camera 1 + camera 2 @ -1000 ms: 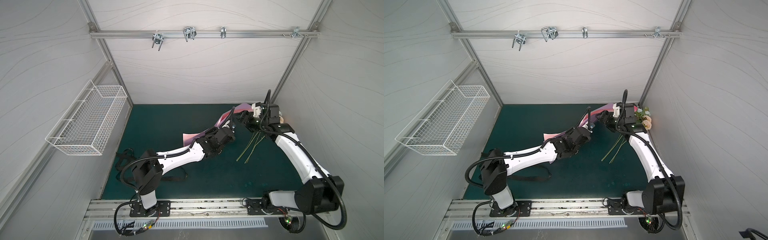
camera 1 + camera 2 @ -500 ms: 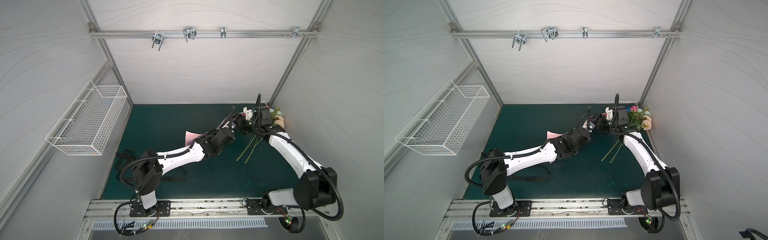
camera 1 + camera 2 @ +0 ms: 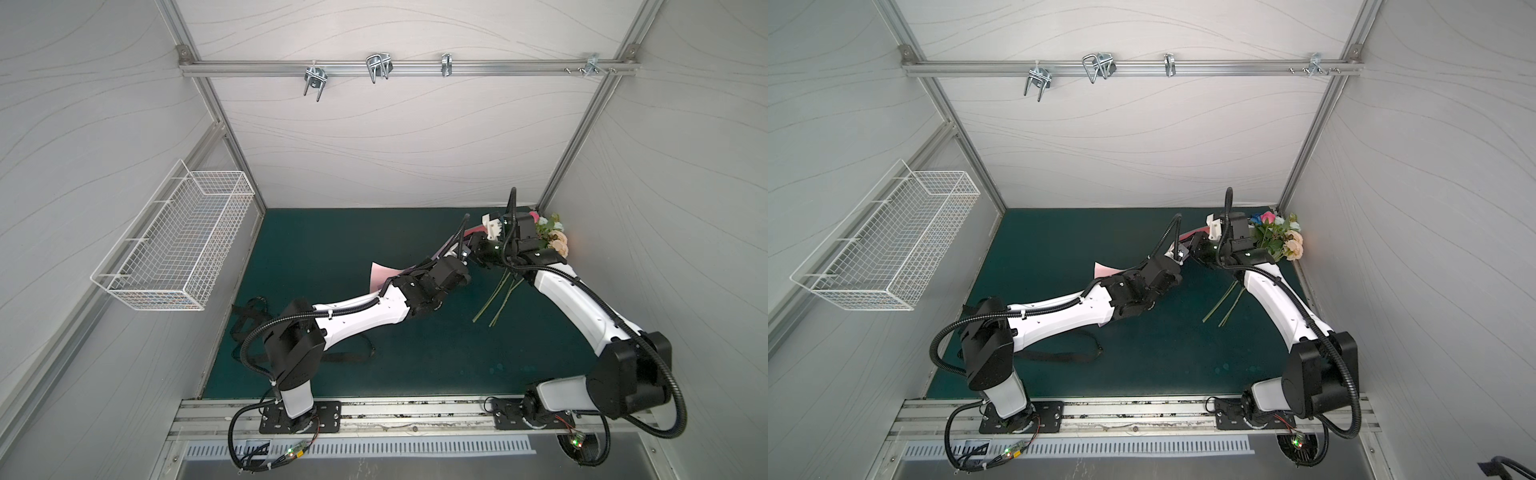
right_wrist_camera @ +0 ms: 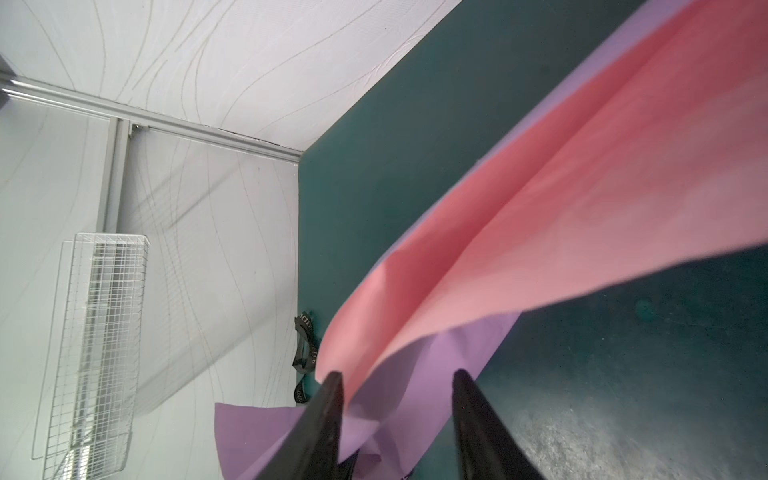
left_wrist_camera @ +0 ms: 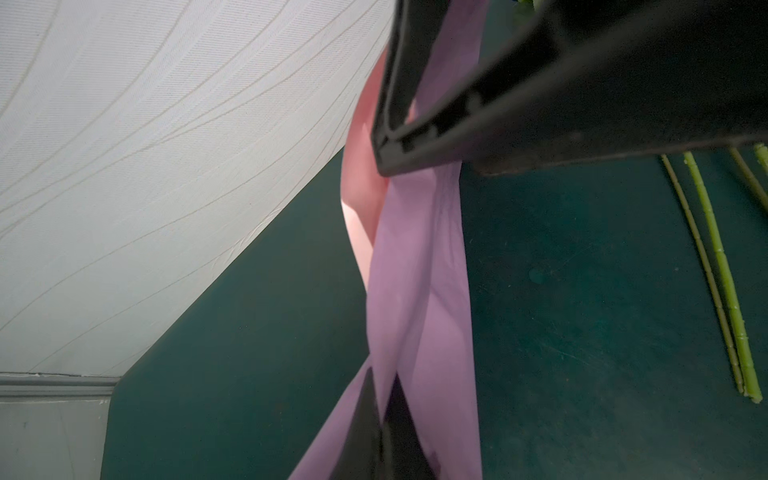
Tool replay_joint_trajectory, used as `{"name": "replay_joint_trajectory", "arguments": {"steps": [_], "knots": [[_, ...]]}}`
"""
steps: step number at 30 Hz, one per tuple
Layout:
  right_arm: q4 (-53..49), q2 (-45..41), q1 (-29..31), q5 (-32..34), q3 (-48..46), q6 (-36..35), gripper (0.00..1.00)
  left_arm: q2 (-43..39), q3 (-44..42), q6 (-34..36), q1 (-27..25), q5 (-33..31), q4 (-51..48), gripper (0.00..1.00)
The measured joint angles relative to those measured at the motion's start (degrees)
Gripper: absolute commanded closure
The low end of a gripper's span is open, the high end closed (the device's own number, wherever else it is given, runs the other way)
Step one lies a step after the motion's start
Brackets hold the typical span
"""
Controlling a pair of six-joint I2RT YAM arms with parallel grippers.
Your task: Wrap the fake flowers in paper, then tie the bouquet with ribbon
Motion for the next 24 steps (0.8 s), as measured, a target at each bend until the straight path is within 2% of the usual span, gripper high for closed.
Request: {"name": "replay_joint_trajectory", "arguments": {"steps": [4,6,8,10,12,15,18,21,24], "knots": [[-0.1,0.9,0.2,0.4,0.4,-0.5,0.80,-0.1,-0.4,-0.2,0.0,0.3,0.2,1.00],[-0.3,1.4,0.2,0.6,0.5,-0.7,0.87,-0.5,-0.8,-0.4,0.0,0.9,0.3,0.89],[-0.5,2.0,0.2,0.9,0.6,-1.0,1.00,-1.0,-0.9,-1.3,0.0,2.0,0.3,0.80],[-1.0,2.6,0.2,1.1,0.9,-2.0,1.00,-2.1,-1.1,-2.9,0.4,3.9,-0.2,0.67],[-1.8,3.3,0.2,1.5,1.4,-2.5,1.00,-3.9,-1.2,-4.9,1.2,7.3,-0.8,0.61],[-2.6,4.1,0.2,1.9,2.0,-3.5,1.00,-7.1,-1.1,-9.2,4.5,14.4,-1.6,0.58],[-3.4,4.6,0.2,2.3,2.8,-4.5,1.00,-8.5,-0.8,-13.3,10.3,20.1,-1.7,0.54],[-4.1,4.8,0.2,2.4,3.5,-5.4,1.00,-7.8,-0.2,-14.9,14.6,23.7,-2.8,0.41],[-5.4,5.4,0.2,2.4,4.9,-6.5,1.00,-7.4,-0.1,-13.8,15.9,29.2,-4.3,0.27]]}}
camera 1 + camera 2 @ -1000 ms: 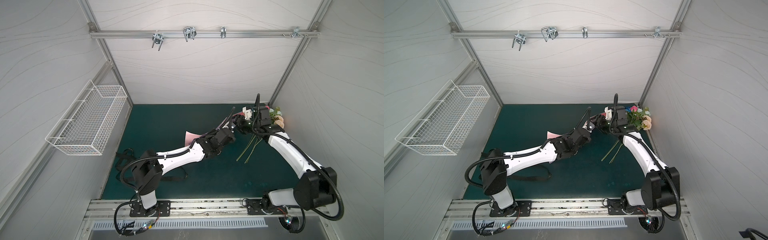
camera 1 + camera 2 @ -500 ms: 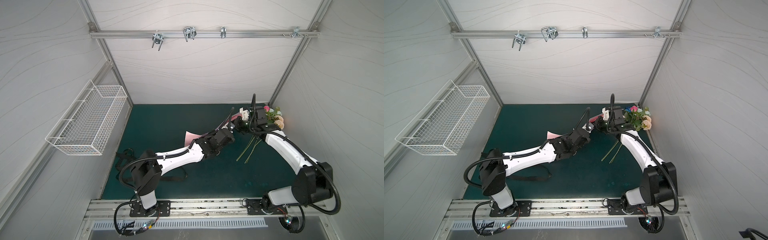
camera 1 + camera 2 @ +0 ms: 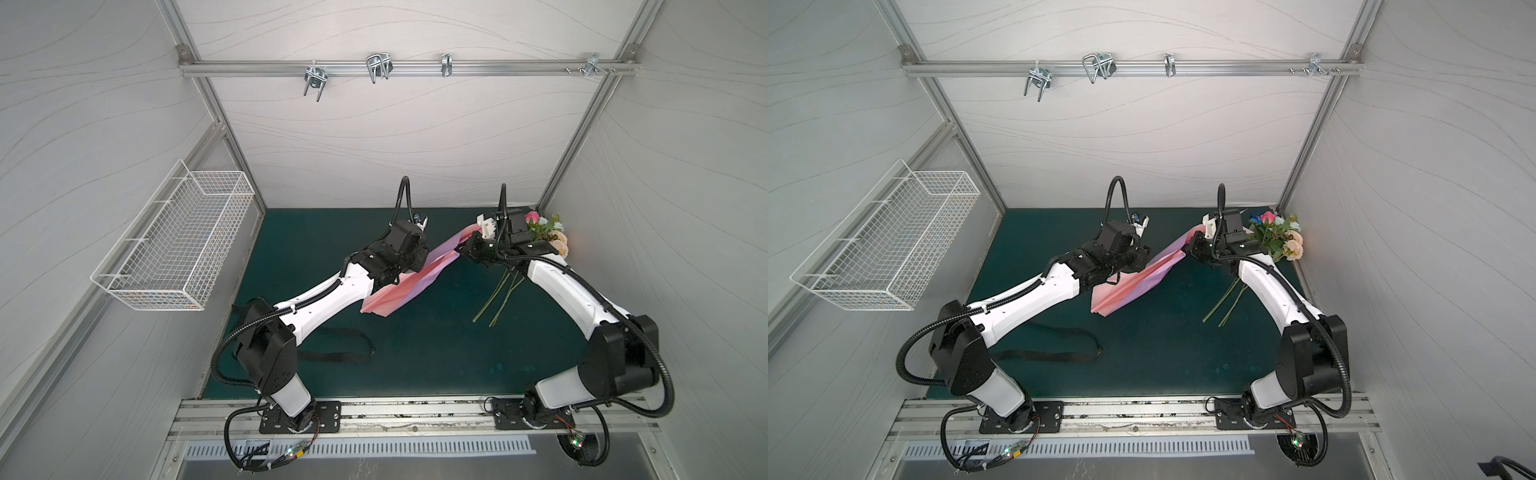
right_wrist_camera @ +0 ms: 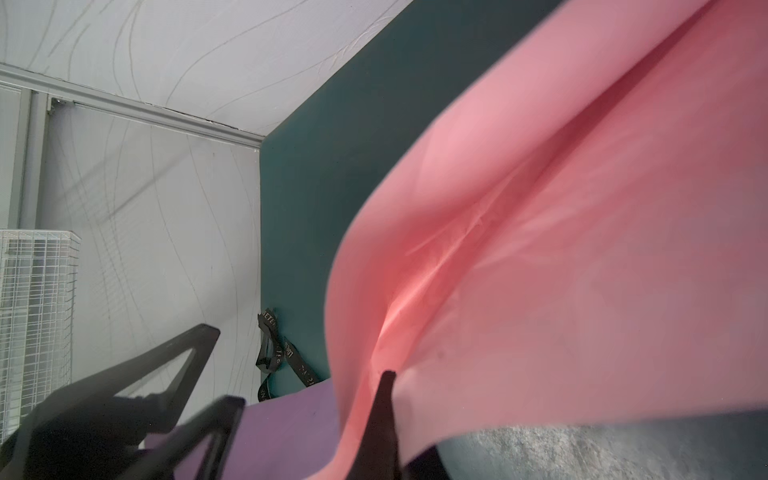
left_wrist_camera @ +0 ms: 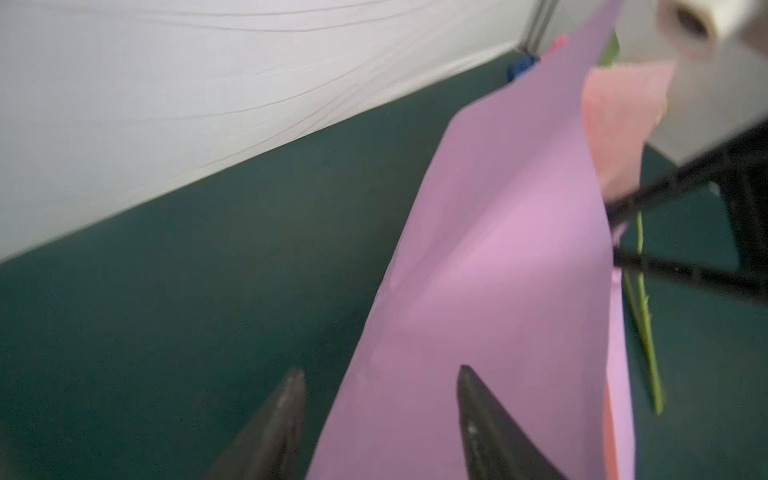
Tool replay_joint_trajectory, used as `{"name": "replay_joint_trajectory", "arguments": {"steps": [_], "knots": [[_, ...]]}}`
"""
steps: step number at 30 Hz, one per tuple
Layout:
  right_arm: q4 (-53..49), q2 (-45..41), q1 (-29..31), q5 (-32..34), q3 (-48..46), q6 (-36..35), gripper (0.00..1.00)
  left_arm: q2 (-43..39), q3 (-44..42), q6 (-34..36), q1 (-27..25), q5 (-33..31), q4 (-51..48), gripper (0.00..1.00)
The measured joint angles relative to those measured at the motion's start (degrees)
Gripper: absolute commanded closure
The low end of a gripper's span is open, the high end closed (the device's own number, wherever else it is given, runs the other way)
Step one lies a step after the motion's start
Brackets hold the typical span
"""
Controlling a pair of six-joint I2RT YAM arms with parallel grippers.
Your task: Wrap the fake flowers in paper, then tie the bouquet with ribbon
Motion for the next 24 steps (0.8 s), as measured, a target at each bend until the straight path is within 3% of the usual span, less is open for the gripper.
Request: {"name": "replay_joint_trajectory", "arguments": {"steps": [5,11,24], "knots": [[-0.9,1.5,0.2,-0.1,2.3,-1.0,1.00,-0.3,0.0,3.6,-0.1,10.0,-0.3,0.16],[-1.8,2.8,0.6,0.0,3.1,-1.8,1.00,-1.4,1.0,5.7,1.5,16.8,-1.9,0.14],[-3.1,3.2,2.0,0.1,4.7,-2.1,1.00,1.9,6.3,4.7,2.2,22.7,-4.7,0.17]]}}
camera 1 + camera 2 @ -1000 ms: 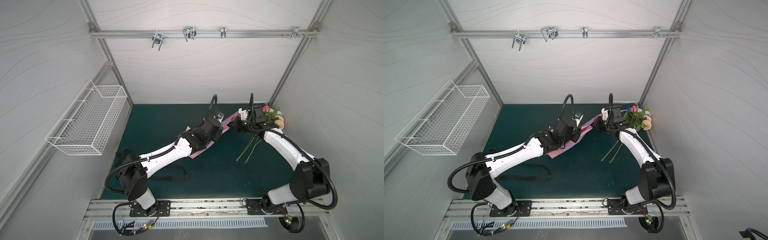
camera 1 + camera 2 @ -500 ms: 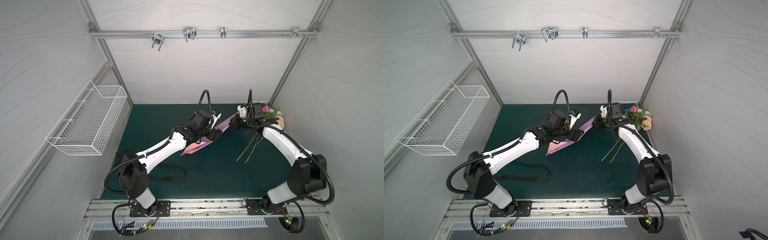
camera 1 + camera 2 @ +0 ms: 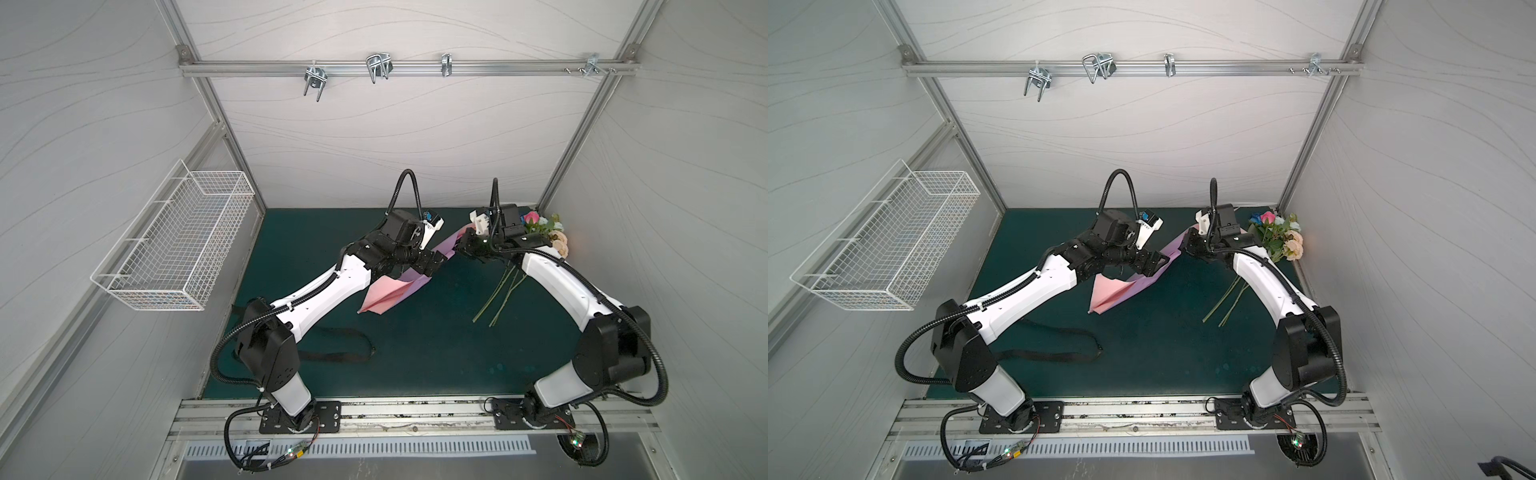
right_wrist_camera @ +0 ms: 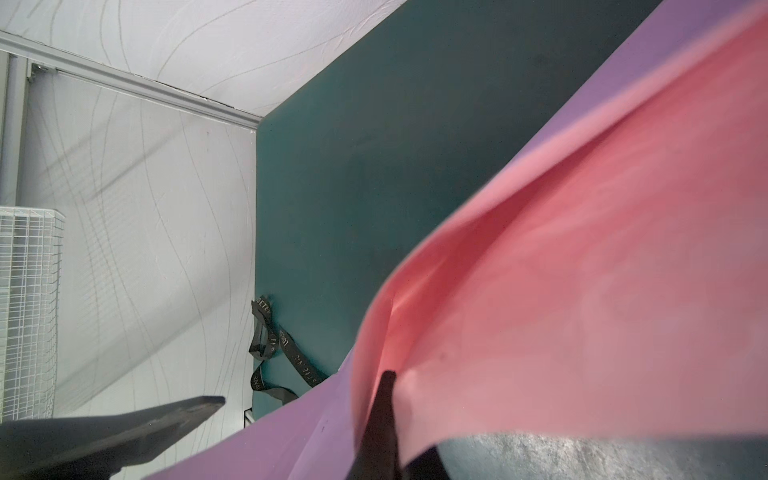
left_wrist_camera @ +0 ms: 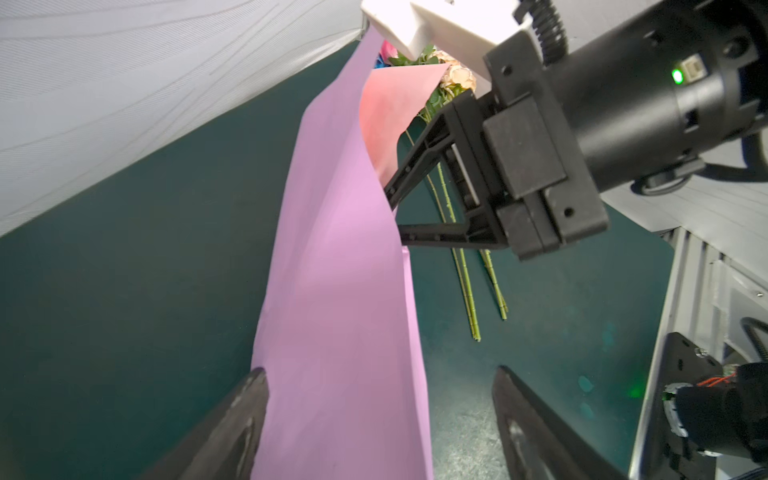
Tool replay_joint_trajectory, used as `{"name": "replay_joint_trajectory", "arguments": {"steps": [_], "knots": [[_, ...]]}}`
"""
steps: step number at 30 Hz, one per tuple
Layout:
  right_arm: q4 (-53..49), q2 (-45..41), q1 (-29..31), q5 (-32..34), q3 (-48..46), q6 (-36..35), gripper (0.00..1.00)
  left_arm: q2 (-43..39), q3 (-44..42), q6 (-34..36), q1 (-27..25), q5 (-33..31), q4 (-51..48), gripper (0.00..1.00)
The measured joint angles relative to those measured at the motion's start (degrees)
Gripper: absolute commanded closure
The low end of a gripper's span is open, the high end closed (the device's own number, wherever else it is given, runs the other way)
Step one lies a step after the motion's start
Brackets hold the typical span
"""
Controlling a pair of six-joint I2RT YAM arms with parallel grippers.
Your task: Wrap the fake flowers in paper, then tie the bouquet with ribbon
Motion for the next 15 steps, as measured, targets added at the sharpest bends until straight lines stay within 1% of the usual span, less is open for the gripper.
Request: {"name": "replay_joint_trajectory", "arguments": {"steps": [2,6,11,15], "knots": [[0.0,0.0,0.0,0.0,0.0,0.0,1.00,1.2,0.5,-0.7,0.0,0.5,0.0,0.19],[-0.1,0.0,0.1,0.0,0.0,0.0,1.00,3.6,0.8,-1.8,0.0,0.2,-0.1,0.26],[-0.2,0.0,0.1,0.0,0.0,0.0,1.00,5.4,0.9,-2.7,0.0,0.1,-0.2,0.27],[-0.2,0.0,0.1,0.0,0.0,0.0,1.00,5.7,1.3,-3.8,0.0,-0.3,-0.2,0.34]]}}
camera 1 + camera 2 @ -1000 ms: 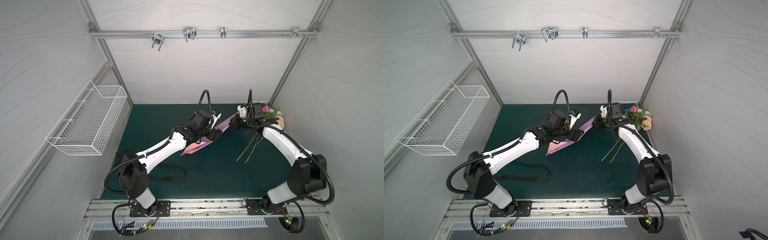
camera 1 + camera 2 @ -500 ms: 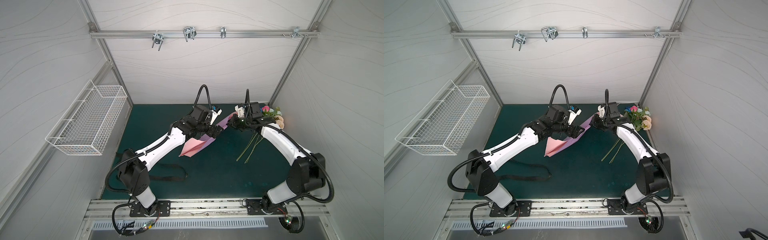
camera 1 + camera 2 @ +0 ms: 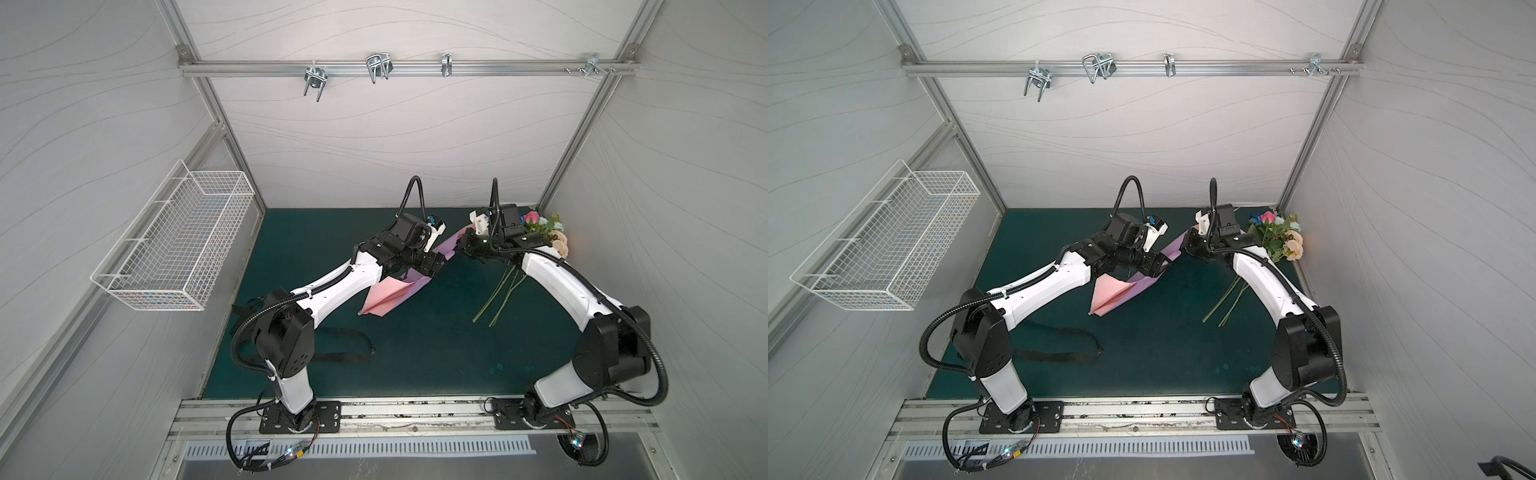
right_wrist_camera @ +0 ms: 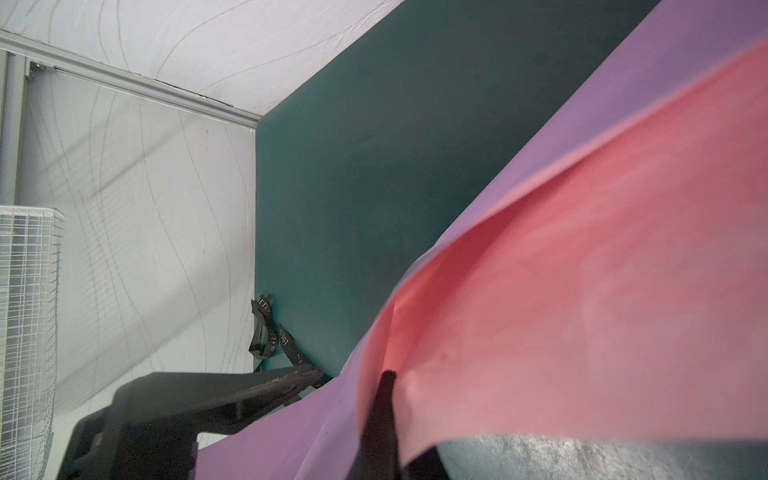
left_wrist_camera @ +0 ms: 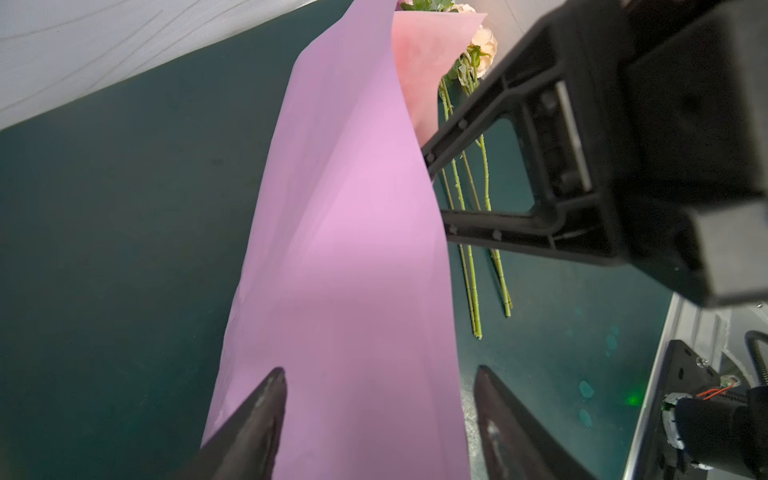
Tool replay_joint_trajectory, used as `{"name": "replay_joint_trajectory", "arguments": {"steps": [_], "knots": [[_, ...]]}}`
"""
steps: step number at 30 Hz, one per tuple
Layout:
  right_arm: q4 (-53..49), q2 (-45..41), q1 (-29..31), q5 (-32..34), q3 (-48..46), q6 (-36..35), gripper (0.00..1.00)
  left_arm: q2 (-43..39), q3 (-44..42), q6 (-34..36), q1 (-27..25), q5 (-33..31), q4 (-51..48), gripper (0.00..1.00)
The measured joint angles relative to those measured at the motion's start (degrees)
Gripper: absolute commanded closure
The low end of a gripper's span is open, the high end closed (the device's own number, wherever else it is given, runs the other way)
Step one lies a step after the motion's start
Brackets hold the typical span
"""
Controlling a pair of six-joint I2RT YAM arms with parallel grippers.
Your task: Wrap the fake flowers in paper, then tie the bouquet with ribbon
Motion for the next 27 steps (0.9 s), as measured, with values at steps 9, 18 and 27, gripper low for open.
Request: {"name": "replay_joint_trajectory", "arguments": {"steps": [9,18,27], "knots": [[0.0,0.0,0.0,0.0,0.0,-0.2,1.00,0.1,0.3,-3.9,1.0,-2.0,1.4,0.51],[-0.1,0.0,0.0,0.2,0.0,-0.6,1.00,0.2,0.3,-6.1,3.2,-2.1,1.7,0.91],[-1.4,-1.8,-0.8,1.4,-4.0,-2.2,1.00,0.1,0.3,-10.1,9.7,-3.8,1.7,1.00]]}}
